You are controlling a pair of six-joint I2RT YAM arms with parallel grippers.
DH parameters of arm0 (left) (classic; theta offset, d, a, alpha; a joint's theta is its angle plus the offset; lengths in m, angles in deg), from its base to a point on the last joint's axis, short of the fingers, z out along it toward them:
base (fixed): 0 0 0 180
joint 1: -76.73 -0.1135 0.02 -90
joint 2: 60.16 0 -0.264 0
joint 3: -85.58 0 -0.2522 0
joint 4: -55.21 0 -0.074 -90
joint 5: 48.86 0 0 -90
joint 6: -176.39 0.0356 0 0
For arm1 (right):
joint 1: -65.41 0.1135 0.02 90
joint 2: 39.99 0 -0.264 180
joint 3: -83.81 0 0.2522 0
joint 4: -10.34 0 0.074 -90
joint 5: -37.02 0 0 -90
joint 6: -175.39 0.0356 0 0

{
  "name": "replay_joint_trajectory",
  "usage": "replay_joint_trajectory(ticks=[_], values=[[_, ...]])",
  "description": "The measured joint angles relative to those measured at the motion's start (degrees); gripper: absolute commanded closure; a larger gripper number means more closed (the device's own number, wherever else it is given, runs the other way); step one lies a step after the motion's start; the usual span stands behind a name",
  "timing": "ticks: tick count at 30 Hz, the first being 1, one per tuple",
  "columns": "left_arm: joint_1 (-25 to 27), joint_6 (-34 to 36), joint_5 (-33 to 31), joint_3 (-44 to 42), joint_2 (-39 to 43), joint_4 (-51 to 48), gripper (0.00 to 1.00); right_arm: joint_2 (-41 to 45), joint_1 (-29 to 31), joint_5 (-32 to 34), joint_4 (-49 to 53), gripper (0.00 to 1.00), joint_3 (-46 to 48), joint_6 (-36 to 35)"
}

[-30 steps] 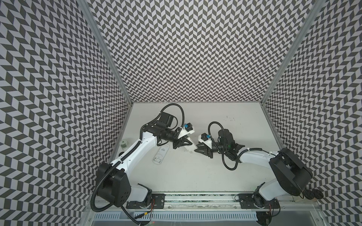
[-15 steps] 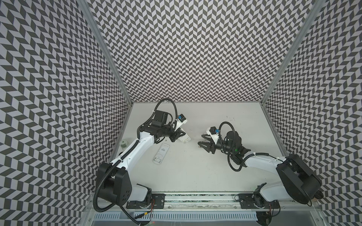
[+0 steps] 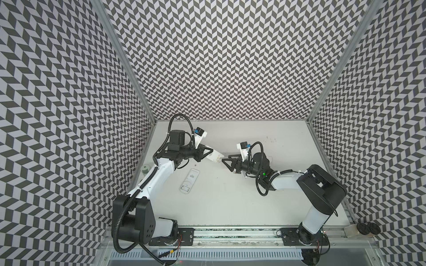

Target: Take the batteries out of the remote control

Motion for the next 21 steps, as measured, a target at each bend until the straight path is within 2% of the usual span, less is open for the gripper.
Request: replay_joint_trajectory(ticks=[10, 21], values=[[-0.4, -2.4, 3.8, -1.0, 1.1, 2.7, 1.0, -7.7, 1.9, 1.5, -3.1, 0.26, -6.5, 9.4], [-0.5, -3.5, 5.3, -1.5, 1.4, 3.6, 1.0, -12.3, 2.2, 1.8, -3.5, 0.42, -10.0, 14.1]])
